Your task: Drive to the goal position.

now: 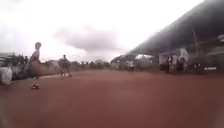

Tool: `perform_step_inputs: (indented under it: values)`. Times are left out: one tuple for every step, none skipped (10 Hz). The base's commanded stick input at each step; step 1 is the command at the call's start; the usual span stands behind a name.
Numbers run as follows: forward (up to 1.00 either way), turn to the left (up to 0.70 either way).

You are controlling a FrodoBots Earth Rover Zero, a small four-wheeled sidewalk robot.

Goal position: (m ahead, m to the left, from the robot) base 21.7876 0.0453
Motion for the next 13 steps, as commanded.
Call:
perform_step_inputs:
  values:
    - [0.50, 0.02]
    - [0.50, 0.02]
    - [0.50, 0.02]
    - [0.50, 0.02]
    - [0.50, 0.16]
    - [0.50, 0.30]
    - [0.50, 0.45]
    - [0.50, 0.52]
    - [0.50, 0.52]
    - [0.50, 0.52]
    - [0.50, 0.33]
    - [0.50, 0.02]
    - [0.50, 0.02]
